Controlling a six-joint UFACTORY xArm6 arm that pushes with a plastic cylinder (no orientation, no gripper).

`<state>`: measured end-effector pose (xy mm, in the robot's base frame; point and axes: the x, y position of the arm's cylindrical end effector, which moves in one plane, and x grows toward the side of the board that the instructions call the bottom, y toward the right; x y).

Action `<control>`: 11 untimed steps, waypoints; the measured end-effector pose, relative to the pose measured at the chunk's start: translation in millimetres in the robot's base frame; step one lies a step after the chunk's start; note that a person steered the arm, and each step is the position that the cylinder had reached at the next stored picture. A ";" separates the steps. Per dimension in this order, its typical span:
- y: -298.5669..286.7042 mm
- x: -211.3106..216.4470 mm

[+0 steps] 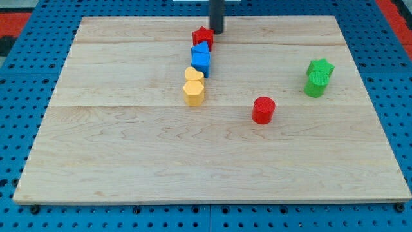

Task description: Push the green star into the red circle

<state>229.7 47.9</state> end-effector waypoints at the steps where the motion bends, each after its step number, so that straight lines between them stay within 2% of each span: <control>1: 97.1 4.5; 2: 147.3 6.8; 3: 154.8 14.8; 4: 183.7 52.0; 6: 184.4 135.7; 7: 124.7 178.3; 8: 63.5 203.3; 10: -29.8 234.5; 11: 8.4 271.0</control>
